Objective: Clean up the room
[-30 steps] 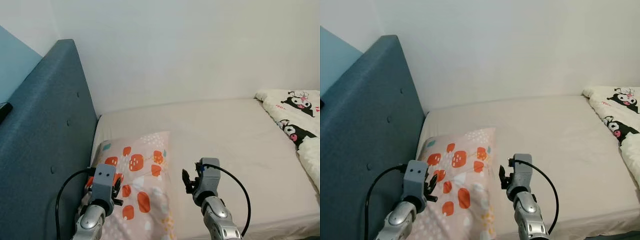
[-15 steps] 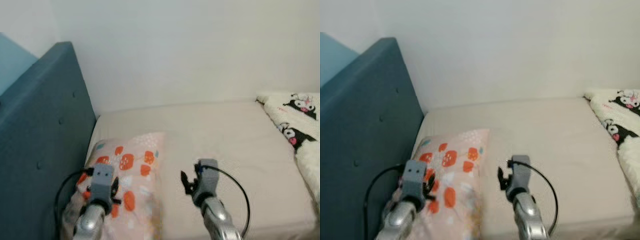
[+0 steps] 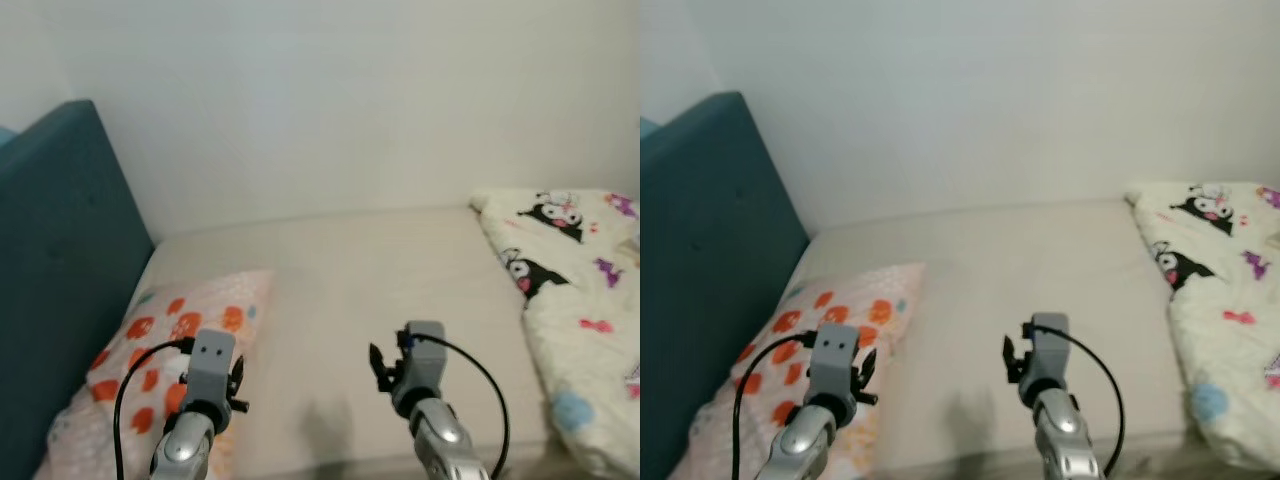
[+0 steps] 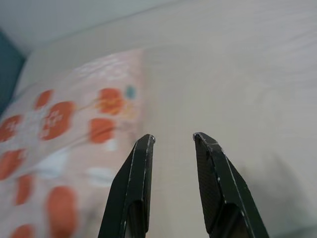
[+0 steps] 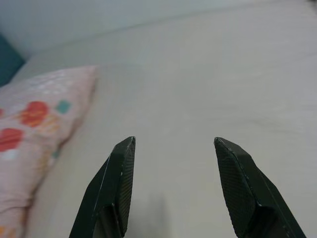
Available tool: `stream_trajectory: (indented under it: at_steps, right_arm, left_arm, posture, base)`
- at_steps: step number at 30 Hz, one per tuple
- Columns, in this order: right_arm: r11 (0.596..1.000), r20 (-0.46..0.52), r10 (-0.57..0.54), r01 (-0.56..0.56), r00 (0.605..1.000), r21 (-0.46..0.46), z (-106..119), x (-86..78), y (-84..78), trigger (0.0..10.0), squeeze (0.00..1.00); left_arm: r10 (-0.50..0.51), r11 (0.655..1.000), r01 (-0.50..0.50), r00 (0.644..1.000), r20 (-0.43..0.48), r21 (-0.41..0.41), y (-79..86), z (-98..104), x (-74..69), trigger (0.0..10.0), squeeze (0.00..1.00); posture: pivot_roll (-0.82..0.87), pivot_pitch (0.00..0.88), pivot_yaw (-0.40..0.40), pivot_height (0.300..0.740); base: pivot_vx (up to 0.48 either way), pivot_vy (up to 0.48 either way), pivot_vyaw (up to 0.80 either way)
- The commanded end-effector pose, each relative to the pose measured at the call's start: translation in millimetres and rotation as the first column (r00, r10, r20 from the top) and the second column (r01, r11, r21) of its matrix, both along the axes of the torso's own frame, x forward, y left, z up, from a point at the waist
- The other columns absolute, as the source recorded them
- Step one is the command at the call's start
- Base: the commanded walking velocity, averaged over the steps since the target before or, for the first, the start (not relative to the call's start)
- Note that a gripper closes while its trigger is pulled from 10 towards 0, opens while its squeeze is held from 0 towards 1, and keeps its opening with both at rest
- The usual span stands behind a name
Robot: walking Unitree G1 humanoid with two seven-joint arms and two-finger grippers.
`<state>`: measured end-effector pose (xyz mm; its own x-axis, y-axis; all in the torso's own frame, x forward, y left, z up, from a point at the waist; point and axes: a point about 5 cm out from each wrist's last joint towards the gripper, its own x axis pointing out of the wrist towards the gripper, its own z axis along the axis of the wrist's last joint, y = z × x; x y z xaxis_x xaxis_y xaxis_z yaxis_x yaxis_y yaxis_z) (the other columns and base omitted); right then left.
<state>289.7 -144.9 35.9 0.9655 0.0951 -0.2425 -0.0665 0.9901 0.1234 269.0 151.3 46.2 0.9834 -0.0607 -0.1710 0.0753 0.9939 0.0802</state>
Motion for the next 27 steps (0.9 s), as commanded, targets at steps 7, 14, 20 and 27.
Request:
stream_trajectory:
  at_steps: [7,14,20,27]
  right_arm:
    - [1.0,-0.012,0.01,-0.01,1.0,0.021,-1.7,-1.4,9.1,10.0,0.0]
    - [1.0,-0.012,0.001,0.0,1.0,0.025,-2.1,-1.6,8.3,10.0,0.0]
    - [1.0,-0.013,-0.006,0.006,1.0,0.027,-2.2,-1.7,8.0,10.0,0.0]
    - [1.0,-0.011,-0.013,0.013,1.0,0.027,-1.2,-0.4,6.3,10.0,0.0]
  left_arm:
    - [0.0,1.0,0.0,1.0,-0.004,0.023,5.6,0.4,-0.6,10.0,0.0]
    - [-0.058,0.998,0.058,0.998,-0.039,0.006,1.1,-0.5,0.5,10.0,0.0]
    - [-0.053,0.998,0.054,0.998,-0.037,0.028,1.6,0.0,1.6,10.0,0.0]
    - [-0.045,0.999,0.046,0.998,-0.033,0.029,3.1,1.0,2.7,10.0,0.0]
  posture:
    - [0.0,0.043,0.0,0.74]
    - [0.01,0.047,0.011,0.74]
    - [0.01,0.049,0.015,0.74]
    - [0.0,0.054,0.017,0.74]
  base:
    - [0.0,-0.48,0.0]
    - [0.0,0.193,0.0]
    - [0.0,0.316,0.0]
    - [0.0,0.0,0.0]
